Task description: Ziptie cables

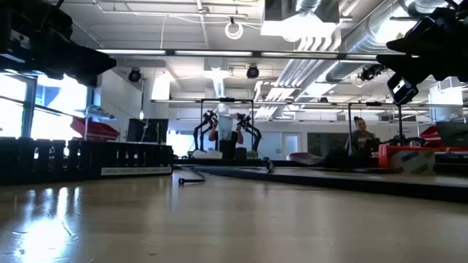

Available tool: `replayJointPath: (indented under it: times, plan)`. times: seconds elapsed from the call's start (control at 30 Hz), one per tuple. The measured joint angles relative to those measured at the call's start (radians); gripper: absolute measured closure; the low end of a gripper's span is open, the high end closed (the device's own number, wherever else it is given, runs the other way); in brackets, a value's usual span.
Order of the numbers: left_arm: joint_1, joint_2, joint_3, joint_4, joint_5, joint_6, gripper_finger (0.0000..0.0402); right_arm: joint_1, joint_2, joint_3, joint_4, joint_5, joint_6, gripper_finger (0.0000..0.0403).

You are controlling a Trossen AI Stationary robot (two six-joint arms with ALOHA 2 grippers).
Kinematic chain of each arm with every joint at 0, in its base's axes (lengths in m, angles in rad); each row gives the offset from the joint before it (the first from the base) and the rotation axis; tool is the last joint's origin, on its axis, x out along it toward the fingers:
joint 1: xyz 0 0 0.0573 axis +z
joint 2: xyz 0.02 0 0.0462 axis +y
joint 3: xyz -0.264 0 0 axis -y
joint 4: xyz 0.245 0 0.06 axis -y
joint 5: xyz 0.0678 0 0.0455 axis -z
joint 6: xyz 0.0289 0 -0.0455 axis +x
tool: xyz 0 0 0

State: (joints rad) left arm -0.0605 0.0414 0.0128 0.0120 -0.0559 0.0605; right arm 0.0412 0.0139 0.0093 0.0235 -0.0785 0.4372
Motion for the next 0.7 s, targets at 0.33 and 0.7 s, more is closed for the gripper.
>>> replayJointPath:
  times: [0.33, 0.7]
  plan:
    - [0.000, 0.000, 0.000, 0.000, 0.000, 0.000, 0.0314, 0.000, 0.000, 0.000, 0.000, 0.000, 0.000, 0.0306]
    - [0.000, 0.000, 0.000, 0.017, -0.001, -0.004, 0.0314, 0.000, 0.000, 0.000, 0.000, 0.000, 0.000, 0.0306]
